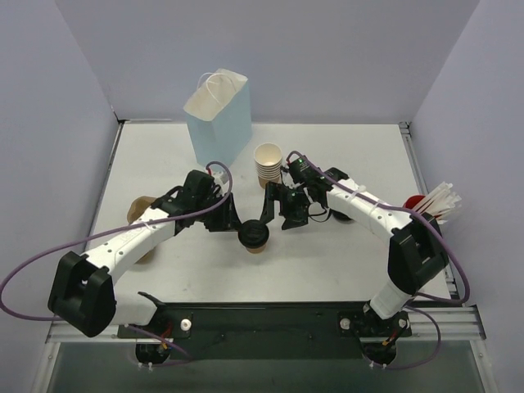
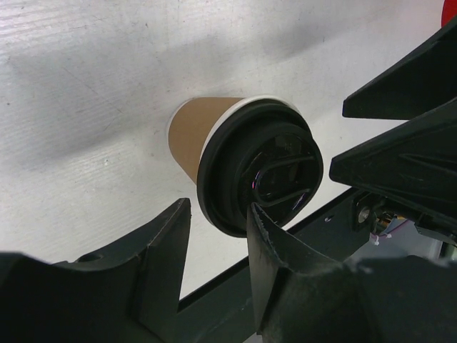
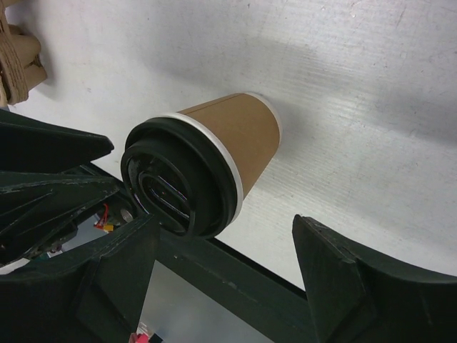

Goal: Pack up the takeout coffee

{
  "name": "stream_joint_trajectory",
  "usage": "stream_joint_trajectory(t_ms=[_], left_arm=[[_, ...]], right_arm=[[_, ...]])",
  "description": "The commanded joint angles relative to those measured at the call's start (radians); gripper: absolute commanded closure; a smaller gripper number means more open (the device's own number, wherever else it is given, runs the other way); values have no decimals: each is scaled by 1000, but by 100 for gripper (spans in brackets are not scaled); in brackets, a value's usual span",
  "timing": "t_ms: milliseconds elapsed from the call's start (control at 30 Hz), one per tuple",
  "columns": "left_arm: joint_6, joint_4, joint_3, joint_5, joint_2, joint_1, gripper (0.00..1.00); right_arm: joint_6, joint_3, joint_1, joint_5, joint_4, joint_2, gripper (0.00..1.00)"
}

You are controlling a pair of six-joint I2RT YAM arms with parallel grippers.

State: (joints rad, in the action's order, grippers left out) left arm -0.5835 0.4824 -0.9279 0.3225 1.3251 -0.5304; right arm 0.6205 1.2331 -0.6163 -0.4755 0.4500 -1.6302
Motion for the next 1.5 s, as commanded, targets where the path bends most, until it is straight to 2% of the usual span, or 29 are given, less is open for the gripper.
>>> stream_joint_trajectory(t_ms=[0, 567, 1000, 1467], left_arm=[[-7, -74, 4, 27, 20, -13, 55], [-7, -94, 8, -17, 69, -62, 58], [5, -62, -28, -65, 60, -65, 53], [17, -39, -28, -77, 45, -65, 53]], right_arm=[[-16, 23, -5, -28, 10, -8, 26], [-53, 12, -13, 0, 42, -2, 37], [-80, 0, -19, 0, 56, 20, 34], [-99, 28, -25, 8, 56, -37, 48]])
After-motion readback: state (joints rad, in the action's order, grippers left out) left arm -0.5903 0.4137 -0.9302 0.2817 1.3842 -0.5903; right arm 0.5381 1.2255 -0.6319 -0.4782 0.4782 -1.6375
